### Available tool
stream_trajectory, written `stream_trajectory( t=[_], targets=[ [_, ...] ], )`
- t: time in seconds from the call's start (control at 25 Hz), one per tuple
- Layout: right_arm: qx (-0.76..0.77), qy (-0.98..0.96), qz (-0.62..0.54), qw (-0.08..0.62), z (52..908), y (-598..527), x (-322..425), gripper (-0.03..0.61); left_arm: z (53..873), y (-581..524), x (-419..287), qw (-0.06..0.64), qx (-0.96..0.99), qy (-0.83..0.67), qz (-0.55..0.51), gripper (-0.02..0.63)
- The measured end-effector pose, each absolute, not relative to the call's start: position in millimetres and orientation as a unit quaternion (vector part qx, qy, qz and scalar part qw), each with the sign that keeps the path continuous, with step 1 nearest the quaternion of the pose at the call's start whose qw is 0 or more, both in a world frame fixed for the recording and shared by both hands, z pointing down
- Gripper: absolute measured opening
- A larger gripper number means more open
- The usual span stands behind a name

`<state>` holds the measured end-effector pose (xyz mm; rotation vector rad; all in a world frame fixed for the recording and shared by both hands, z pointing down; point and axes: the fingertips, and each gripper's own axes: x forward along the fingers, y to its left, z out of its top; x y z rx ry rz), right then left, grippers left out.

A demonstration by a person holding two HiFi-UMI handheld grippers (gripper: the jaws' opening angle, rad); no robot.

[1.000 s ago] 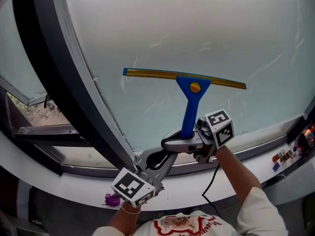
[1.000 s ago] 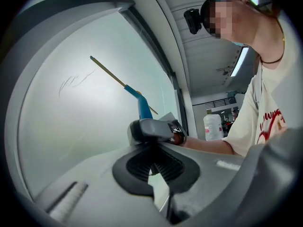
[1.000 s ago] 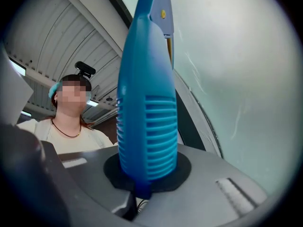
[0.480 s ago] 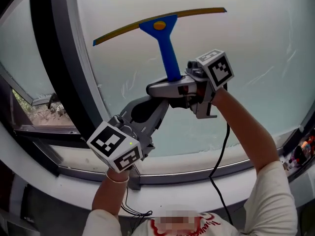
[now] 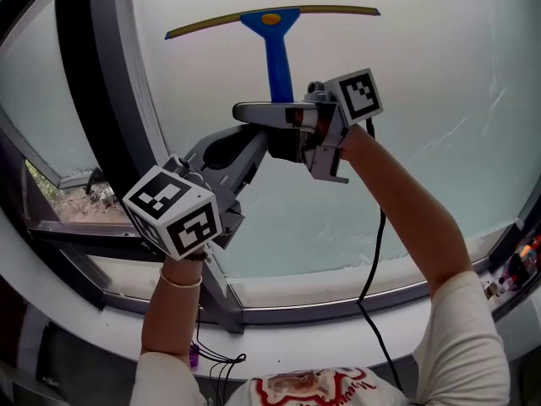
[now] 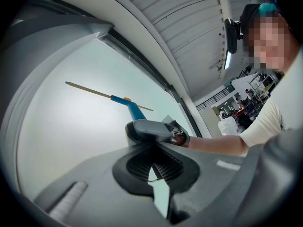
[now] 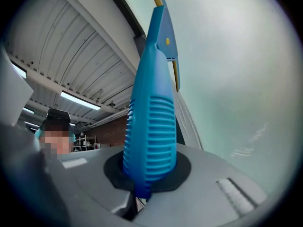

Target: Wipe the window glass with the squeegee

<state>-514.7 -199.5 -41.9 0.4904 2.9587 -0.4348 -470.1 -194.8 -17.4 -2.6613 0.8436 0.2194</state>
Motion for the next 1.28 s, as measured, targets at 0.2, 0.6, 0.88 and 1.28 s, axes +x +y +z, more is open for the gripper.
stream_trajectory(
  t=[0.2, 0.6, 0.88, 1.28],
  targets=[
    [0.158, 0.970, -0.167, 0.075, -40.5, -209.4, -518.8, 0.011, -15.4, -202.1, -475.8, 0.163, -0.934, 0.305, 0.089, 0.002],
    [0.153, 0.969, -0.170, 0.092, 3.7, -219.7, -520.4, 0.011, 28.6, -210.4, -478.6, 0.170, -0.928, 0.323, 0.072, 0.002],
    [0.150, 0.970, -0.174, 0.083, 9.5, -222.3, -522.2, 0.011, 33.5, -213.9, -480.2, 0.155, -0.928, 0.329, 0.086, 0.002],
    [0.157, 0.967, -0.179, 0.091, 26.1, -223.2, -522.5, 0.012, 52.5, -217.9, -480.1, 0.140, -0.920, 0.356, 0.083, 0.002]
  ],
)
